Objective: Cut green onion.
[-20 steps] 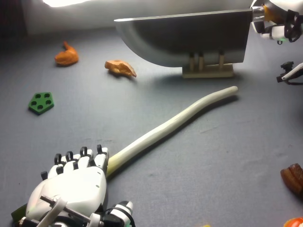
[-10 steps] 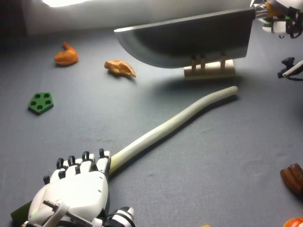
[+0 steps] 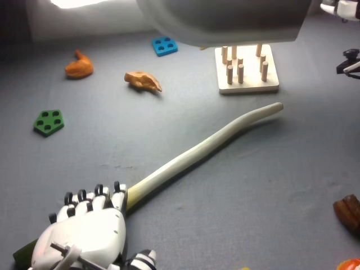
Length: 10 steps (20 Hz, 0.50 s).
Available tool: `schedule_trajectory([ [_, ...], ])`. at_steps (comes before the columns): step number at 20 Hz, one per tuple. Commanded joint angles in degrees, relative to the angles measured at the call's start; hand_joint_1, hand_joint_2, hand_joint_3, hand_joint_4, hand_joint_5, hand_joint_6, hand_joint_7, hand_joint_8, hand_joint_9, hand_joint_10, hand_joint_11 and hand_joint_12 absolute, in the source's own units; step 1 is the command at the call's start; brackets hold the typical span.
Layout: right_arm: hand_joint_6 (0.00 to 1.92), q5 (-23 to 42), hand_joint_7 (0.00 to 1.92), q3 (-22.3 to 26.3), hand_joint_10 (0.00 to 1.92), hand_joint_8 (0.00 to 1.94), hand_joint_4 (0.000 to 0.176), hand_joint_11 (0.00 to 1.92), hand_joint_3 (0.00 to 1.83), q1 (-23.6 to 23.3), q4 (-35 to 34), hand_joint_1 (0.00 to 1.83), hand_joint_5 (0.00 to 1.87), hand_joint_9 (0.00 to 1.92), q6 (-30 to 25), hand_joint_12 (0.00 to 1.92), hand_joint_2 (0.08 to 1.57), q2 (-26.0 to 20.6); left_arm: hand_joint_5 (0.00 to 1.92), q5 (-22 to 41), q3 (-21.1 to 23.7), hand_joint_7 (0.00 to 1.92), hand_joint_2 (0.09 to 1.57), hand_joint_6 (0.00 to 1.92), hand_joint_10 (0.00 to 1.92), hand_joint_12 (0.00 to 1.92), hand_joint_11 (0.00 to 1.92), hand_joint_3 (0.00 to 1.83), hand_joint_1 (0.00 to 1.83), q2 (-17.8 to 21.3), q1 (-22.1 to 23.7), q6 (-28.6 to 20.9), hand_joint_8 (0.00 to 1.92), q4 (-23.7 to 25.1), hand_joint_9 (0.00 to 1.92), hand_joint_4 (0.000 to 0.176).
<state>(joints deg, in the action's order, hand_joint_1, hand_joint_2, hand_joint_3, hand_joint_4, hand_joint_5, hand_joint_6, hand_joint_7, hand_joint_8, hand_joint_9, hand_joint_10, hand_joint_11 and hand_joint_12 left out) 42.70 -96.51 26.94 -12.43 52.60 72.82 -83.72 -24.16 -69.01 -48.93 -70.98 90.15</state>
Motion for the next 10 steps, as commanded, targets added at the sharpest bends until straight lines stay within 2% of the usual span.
schedule_trajectory([
  [1,1.92,9.2,1.45,0.3,1.92,1.94,0.176,1.53,0.0,-0.9,-0.8,1.59,1.25,1.48,-0.3,1.92,1.24,-0.6,0.03,-3.4,-0.1,0.0,1.35,0.0,0.0,0.0,0.0,0.01,0.56,-0.3,0.0,-0.1,0.0,4.0,0.0,0.033],
  [4,1.92,10.9,1.45,5.8,1.92,1.94,0.176,1.53,0.0,-1.1,-5.7,1.58,1.21,1.48,8.5,1.92,1.23,-2.6,0.03,-3.4,-0.1,0.0,1.33,0.0,0.0,0.0,0.0,0.0,0.55,-1.0,-0.4,-0.1,0.0,4.0,0.0,0.036],
  [7,1.92,13.3,1.43,14.2,1.92,1.94,0.176,1.52,0.0,-1.7,-11.8,1.58,1.17,1.47,18.9,1.92,1.23,-6.0,0.04,-3.4,-0.1,0.03,1.33,0.01,0.0,0.0,0.0,0.0,0.48,-1.6,-0.8,-0.1,0.01,3.6,0.0,0.034],
  [10,1.92,14.0,1.44,22.8,1.92,1.94,0.176,1.52,0.0,-3.2,-21.6,1.58,1.21,1.48,27.5,1.92,1.22,-9.5,0.03,-3.4,-0.2,0.0,1.32,0.0,0.0,0.0,0.0,0.0,0.51,-2.3,-1.2,-0.1,0.0,3.1,0.0,0.033],
])
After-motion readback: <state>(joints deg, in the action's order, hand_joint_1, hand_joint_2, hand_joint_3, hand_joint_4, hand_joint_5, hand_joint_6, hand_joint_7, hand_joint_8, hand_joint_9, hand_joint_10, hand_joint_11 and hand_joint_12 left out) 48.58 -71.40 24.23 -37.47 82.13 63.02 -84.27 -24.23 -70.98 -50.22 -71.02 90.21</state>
